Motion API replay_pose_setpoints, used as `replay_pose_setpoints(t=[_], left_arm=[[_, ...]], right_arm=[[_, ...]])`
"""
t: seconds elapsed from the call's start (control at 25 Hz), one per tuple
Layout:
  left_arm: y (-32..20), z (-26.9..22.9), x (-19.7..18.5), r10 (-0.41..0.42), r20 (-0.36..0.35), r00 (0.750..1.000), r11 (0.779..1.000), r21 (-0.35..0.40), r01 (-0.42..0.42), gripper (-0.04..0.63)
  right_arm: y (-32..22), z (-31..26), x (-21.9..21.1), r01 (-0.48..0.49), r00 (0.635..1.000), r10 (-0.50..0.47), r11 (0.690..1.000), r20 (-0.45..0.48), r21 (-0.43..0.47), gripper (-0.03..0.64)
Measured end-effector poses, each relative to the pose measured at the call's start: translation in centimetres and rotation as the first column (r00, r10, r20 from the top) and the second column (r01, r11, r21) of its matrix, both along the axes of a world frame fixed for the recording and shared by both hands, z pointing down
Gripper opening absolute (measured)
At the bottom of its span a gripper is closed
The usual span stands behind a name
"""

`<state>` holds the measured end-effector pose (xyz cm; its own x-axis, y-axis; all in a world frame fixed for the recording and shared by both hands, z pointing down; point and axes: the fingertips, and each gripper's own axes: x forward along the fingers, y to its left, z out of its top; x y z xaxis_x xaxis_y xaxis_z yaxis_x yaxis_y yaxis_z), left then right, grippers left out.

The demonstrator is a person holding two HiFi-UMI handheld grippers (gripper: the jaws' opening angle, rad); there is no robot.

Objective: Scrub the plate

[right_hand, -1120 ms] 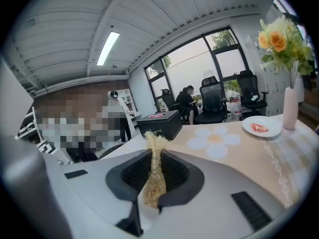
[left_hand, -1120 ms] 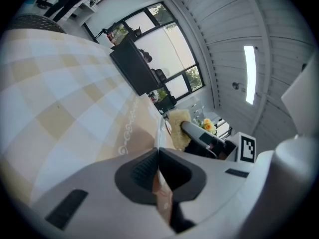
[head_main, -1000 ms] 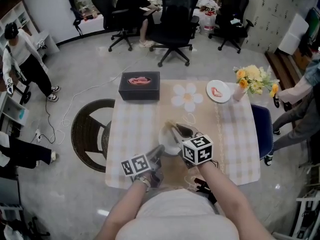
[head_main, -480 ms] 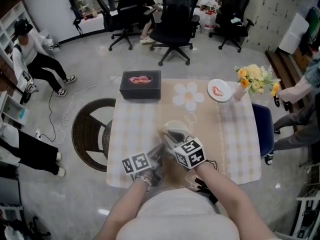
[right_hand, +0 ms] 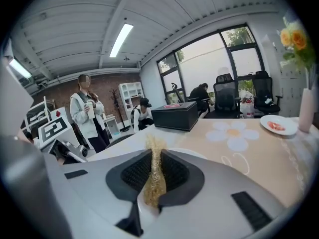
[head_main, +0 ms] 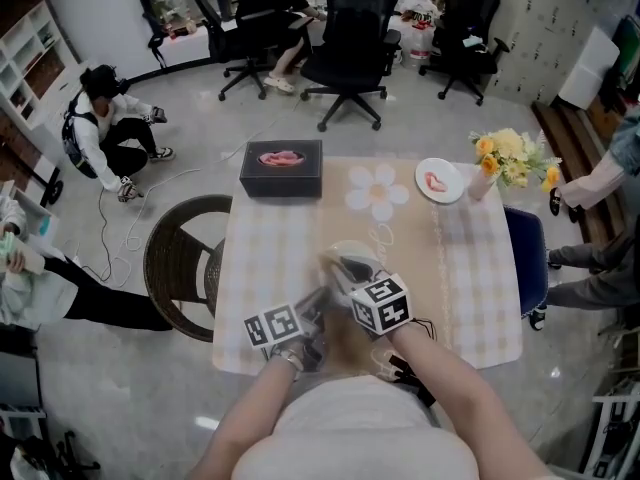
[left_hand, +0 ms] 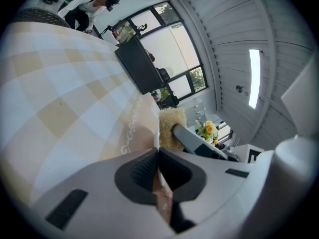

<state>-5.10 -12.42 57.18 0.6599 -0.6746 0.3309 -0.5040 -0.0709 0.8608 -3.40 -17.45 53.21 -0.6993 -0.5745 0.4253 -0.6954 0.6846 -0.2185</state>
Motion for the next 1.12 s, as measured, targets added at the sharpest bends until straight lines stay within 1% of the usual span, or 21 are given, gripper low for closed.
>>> replay_pose_setpoints(t=[0.44,0.6,0.84,1.12], left_arm=[[0.0,0.0,0.1,0.002,0.004,1.0,1.0,0.005,-0.002,0.017],[-0.1,0.0,0.1,0.001,0.003,1.0,1.0,0.007,-0.001,0.017],[0.0,0.1,0.2,-0.001,0.009,1.0,1.0,0.01,0.001,0.017],[0.0,0.0,0.1,-0.001,0.01,1.0,1.0,0.015,0.001,0.017]], right_arm=[[-1.7,1.0,2.9,-0.106,0.994,0.106,0.994,-0.029,-0.018,0.054],[-2.3,1.5,3.9,-0.149,0.989,0.148,0.988,-0.028,-0.042,0.054],[-2.8,2.1,5.5,-0.197,0.98,0.195,0.979,-0.039,-0.051,0.054],[-3.4,2.7,7.7,-0.281,0.954,0.275,0.959,-0.119,-0.036,0.055]])
